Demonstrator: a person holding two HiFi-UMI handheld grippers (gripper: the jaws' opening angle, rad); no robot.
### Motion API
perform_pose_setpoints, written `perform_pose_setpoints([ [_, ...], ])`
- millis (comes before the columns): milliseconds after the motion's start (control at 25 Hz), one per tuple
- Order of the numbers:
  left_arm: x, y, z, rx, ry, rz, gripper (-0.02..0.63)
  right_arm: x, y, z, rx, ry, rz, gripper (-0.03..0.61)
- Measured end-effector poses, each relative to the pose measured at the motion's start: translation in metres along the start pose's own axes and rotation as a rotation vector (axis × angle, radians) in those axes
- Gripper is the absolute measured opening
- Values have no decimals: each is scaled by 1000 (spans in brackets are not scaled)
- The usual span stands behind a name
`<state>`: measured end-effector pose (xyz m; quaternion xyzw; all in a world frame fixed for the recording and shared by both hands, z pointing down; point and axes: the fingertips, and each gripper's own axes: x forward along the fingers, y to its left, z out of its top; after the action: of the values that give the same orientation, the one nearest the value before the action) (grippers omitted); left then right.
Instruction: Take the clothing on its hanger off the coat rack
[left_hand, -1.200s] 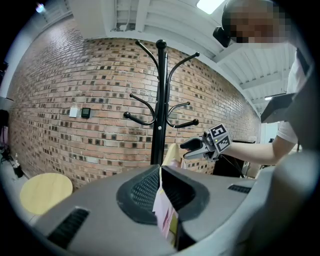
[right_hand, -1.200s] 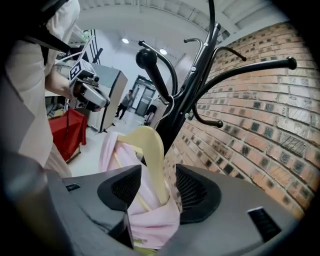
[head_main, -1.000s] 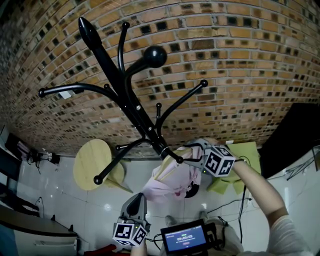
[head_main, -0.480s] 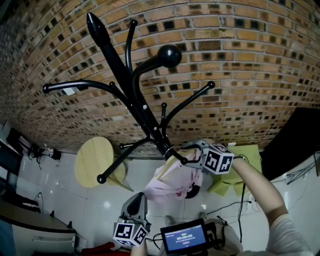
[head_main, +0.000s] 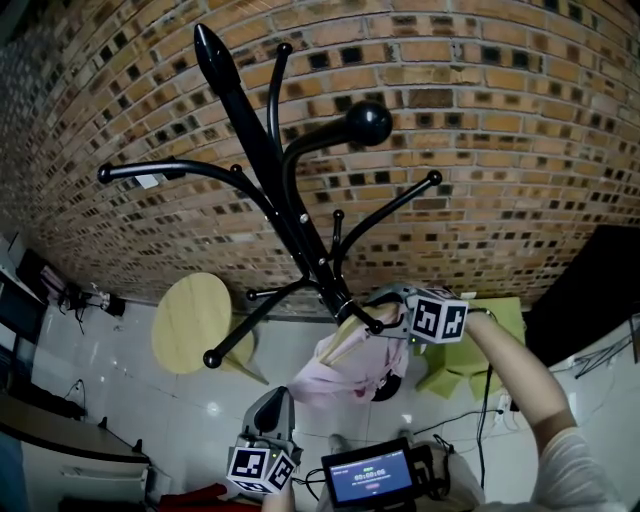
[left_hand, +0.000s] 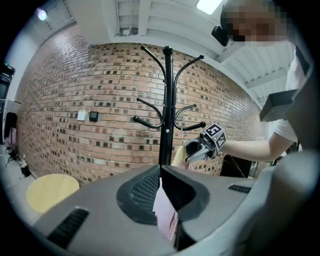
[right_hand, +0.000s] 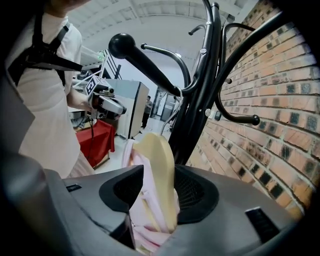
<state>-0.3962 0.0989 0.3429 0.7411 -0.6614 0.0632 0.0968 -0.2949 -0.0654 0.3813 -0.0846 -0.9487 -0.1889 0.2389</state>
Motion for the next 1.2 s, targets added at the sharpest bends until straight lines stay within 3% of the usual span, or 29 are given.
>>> perform_pose_setpoints([
  [320,6,2,-2,-2,8,9,23,0,-3,2,18,-55,65,141],
  [640,15,6,-4,-3,16,14,23,2,-7,6,103,-145,157,123],
  [1200,20,13,-6,-14,26,31,23,13,-4,6,91,-145,223,123],
])
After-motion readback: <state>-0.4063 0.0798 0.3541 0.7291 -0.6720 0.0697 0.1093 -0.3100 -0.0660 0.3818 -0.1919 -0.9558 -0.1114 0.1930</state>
